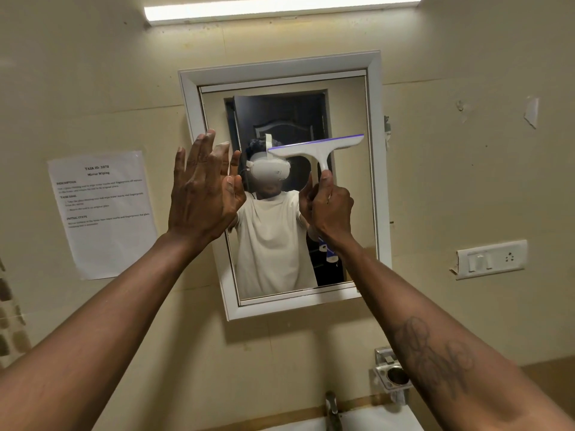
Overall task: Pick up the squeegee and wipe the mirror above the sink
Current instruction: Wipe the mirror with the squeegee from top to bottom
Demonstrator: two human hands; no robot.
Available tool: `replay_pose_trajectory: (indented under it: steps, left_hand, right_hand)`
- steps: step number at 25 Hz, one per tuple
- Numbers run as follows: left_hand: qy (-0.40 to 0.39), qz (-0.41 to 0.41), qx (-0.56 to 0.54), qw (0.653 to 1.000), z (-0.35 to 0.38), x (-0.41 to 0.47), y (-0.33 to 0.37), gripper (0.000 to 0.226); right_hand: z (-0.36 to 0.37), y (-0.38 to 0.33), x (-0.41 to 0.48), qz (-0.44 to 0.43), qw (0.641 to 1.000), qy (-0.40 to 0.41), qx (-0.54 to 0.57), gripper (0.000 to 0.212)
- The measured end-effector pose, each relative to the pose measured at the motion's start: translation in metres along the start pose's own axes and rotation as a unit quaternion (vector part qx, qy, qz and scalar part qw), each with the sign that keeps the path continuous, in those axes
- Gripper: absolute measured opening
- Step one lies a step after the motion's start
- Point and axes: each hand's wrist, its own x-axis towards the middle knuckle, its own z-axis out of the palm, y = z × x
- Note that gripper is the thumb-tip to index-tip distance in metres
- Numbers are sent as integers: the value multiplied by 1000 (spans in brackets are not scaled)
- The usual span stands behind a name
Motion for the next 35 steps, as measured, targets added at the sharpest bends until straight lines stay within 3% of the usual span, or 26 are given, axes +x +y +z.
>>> replay_pose_trajectory:
  steps: [8,17,30,35]
  left_hand:
    - [34,28,5,999,-8,18,9,66]
    - [10,12,3,1000,-7,14,11,64]
    - [8,7,10,1000,1,1,11,69]
    - [-13,6,7,1000,-15,1,11,71]
  right_hand:
    - [-12,-41,56,-45,999,24,14,56]
    - [-4,-45,93,-18,1000,13,16,70]
    - [-12,14,-20,-15,999,7,-35,52]
    - [-15,19,-49,41,999,-5,-15,58]
